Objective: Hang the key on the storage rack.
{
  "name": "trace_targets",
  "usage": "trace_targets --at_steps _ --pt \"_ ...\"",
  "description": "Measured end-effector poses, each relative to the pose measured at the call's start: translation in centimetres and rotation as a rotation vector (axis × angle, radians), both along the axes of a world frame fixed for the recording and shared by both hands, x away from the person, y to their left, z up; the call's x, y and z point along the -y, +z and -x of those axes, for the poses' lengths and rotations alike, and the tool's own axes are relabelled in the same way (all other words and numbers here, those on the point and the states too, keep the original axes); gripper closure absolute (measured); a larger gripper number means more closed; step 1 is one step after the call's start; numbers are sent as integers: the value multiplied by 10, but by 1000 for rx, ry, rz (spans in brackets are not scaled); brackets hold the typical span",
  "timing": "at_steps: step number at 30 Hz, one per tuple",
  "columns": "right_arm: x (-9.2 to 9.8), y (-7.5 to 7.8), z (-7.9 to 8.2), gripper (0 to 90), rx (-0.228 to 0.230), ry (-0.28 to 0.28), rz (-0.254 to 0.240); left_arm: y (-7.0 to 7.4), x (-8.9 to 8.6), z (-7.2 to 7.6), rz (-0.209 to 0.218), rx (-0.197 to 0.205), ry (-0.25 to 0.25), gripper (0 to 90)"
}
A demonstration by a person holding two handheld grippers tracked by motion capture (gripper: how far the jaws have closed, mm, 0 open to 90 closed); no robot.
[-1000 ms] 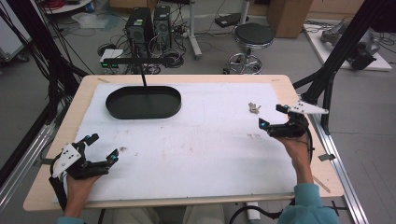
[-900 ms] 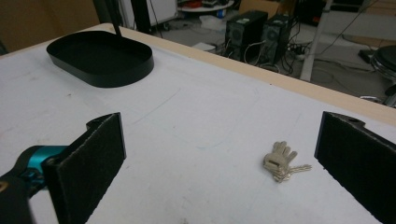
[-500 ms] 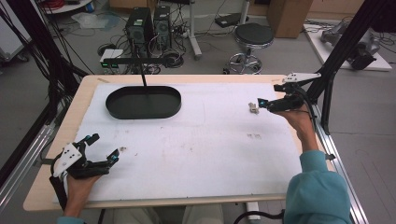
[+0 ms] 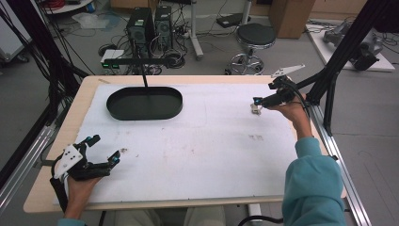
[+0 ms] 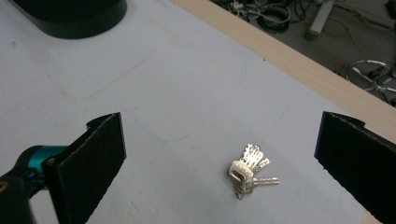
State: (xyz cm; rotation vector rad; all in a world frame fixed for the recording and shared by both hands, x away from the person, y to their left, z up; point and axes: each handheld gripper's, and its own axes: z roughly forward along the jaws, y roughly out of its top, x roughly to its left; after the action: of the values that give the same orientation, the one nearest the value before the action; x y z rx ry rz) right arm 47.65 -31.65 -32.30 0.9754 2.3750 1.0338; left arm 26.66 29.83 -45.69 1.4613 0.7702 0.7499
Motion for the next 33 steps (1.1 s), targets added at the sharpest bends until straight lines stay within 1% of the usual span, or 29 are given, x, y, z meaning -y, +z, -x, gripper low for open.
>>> trace_targets --at_steps 1,2,3,4,5,7,8,10,13,14,15,16,18,20,22,24,25,27,28,29,30,31,33 --pt "0 -2 -3 11 -7 2 13 0 0 0 1 -1 0 36" --pt "0 -5 -8 11 -32 -1 23 0 0 0 1 -1 0 36" --pt "0 -5 -8 11 -32 -1 23 0 0 0 1 -1 0 36" --pt "0 -6 -10 11 -50 -2 27 0 0 0 -1 0 1 36" --pt "0 -8 -13 11 -58 2 41 0 0 0 1 -2 0 36" --pt "-1 -12 -17 11 -87 -1 43 0 0 0 -4 0 0 36" --pt "-1 -15 -22 11 -120 -8 51 0 1 0 -3 0 1 36" --pt "-1 -19 -26 11 -155 -13 47 0 1 0 -3 1 1 36" --pt "0 -24 -29 12 -168 -12 57 0 1 0 -4 2 4 36" --pt "1 -28 -32 12 -196 -23 66 0 1 0 -6 3 3 36" --pt "1 -28 -32 12 -196 -23 66 0 1 0 -5 3 2 36" --pt "2 -32 -34 12 -230 -38 66 0 1 0 -5 3 2 36" --pt "4 -34 -35 12 -239 -44 67 0 1 0 -2 2 4 36" --pt "6 -38 -37 12 -266 -58 67 0 1 0 -3 2 4 36" --pt "8 -42 -40 12 -290 -70 85 0 1 0 -3 2 4 36" --pt "8 -44 -40 15 -297 -74 86 0 1 0 -4 3 5 36" --pt "8 -45 -41 47 -306 -73 92 0 1 0 -4 4 4 36" --pt "7 -48 -43 49 -322 -68 98 0 1 1 -8 4 5 36" --pt "6 -52 -45 49 -338 -70 98 0 1 1 -7 5 6 36" --pt "6 -52 -45 49 -338 -70 98 0 1 1 -6 4 5 36" --pt "6 -54 -46 52 -351 -78 97 0 1 1 -6 5 5 36" --pt "7 -56 -48 58 -354 -77 103 0 1 1 -6 4 3 36" --pt "6 -61 -51 71 -377 -82 115 0 1 1 -5 4 4 36"
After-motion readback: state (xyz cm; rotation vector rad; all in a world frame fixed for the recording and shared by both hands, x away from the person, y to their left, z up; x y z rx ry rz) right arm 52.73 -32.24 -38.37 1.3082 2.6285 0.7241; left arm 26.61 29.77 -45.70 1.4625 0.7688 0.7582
